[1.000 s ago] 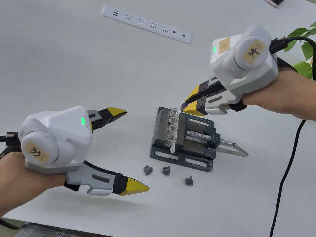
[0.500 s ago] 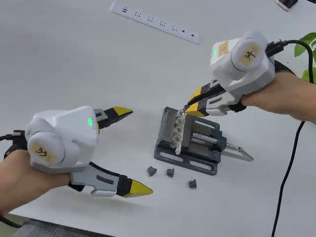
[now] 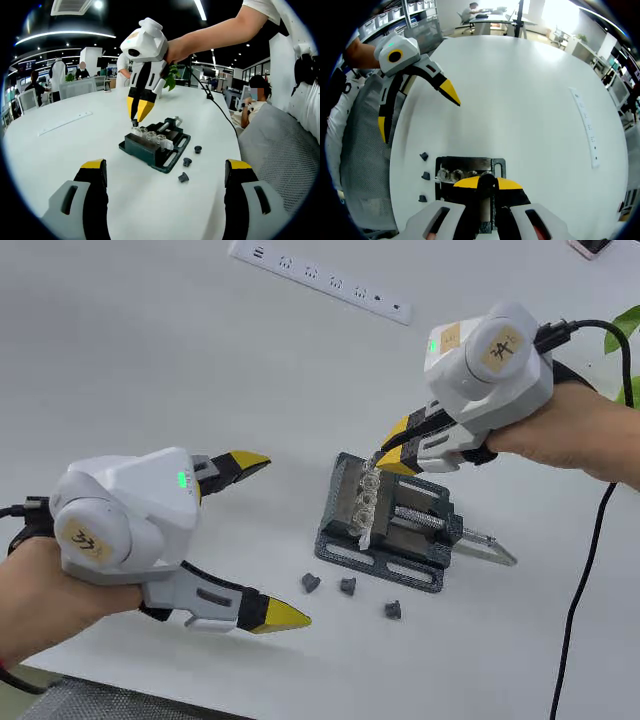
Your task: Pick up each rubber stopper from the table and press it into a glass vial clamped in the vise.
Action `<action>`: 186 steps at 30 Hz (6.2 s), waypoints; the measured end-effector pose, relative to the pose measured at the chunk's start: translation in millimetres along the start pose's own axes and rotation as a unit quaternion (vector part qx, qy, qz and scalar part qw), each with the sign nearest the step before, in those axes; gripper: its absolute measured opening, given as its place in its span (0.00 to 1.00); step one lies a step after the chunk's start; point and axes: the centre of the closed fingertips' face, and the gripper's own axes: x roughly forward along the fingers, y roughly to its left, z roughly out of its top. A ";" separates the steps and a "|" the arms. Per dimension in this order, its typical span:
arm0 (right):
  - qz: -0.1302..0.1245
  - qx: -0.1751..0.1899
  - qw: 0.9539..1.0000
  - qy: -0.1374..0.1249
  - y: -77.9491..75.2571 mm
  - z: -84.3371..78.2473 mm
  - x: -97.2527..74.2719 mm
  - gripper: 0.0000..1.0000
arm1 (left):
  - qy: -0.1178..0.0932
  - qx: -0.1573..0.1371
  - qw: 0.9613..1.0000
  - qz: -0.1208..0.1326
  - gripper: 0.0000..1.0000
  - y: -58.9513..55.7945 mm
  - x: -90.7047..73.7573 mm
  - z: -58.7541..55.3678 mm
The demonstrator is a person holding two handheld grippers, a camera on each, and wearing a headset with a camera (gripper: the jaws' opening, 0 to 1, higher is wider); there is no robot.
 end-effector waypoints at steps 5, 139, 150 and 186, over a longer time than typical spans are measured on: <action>0.001 0.003 1.000 -0.002 -0.6 -0.6 1.7 0.06 | -0.001 -0.001 1.000 0.000 0.98 0.8 0.4 -0.5; 0.027 0.010 0.998 0.062 0.4 -1.3 6.2 0.00 | -0.007 -0.013 1.000 0.002 0.93 6.1 -0.2 -2.4; 0.030 0.002 0.996 0.080 -0.6 -1.6 7.5 0.00 | -0.007 -0.014 1.000 0.003 0.92 8.0 0.5 -1.6; 0.030 -0.006 0.994 0.105 -1.4 -2.9 9.7 0.00 | -0.013 -0.017 1.000 0.007 0.91 15.4 5.2 0.0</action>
